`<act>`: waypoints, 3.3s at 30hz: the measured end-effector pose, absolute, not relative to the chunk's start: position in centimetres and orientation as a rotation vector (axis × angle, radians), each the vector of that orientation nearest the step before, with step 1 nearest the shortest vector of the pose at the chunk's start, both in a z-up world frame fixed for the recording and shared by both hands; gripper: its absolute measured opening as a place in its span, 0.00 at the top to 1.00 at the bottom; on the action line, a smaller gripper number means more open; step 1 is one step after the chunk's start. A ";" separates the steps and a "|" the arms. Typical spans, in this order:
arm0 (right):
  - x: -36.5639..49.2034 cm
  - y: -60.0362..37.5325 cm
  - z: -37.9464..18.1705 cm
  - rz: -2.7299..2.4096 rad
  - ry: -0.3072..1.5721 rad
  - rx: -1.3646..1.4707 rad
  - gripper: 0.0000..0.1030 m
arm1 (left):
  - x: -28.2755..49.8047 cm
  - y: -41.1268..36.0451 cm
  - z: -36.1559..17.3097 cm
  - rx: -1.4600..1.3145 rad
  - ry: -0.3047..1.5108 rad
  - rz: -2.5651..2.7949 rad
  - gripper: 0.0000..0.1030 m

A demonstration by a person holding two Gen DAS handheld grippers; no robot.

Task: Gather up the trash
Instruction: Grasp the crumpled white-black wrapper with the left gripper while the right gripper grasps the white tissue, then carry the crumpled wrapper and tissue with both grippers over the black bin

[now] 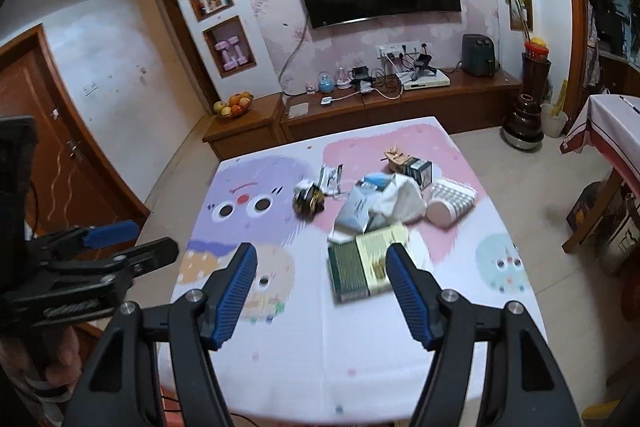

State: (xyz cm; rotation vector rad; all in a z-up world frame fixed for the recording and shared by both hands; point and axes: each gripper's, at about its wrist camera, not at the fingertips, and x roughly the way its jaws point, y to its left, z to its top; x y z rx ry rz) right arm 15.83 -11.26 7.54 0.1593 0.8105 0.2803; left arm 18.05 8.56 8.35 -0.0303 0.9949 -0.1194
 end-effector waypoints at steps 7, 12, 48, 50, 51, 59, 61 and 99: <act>25.5 -10.9 2.2 0.142 0.895 0.214 0.35 | 30.7 10.8 0.0 -0.112 1.144 -0.115 0.29; 29.6 -11.9 -2.5 0.027 0.948 0.262 0.35 | 37.1 10.9 -6.4 -0.158 1.228 -0.114 0.29; 34.0 -12.3 -7.4 -0.238 0.944 0.348 0.78 | 40.0 9.0 -11.6 -0.217 1.232 -0.211 0.64; 33.3 -12.4 -6.6 -0.217 0.923 0.364 0.78 | 38.9 9.2 -10.4 -0.219 1.217 -0.223 0.64; 32.8 -12.5 -6.0 -0.202 0.912 0.378 0.79 | 38.3 9.3 -9.7 -0.221 1.210 -0.232 0.64; 28.0 -12.4 -2.5 -0.095 0.866 0.442 0.79 | 31.9 9.6 -4.2 -0.225 1.151 -0.293 0.64; 26.3 -12.3 -1.6 -0.059 0.860 0.444 0.79 | 29.8 9.6 -2.7 -0.225 1.136 -0.303 0.64; -4.1 -20.9 -6.4 0.332 1.110 0.495 0.79 | -7.8 -1.0 -3.2 -0.212 1.196 -0.209 0.63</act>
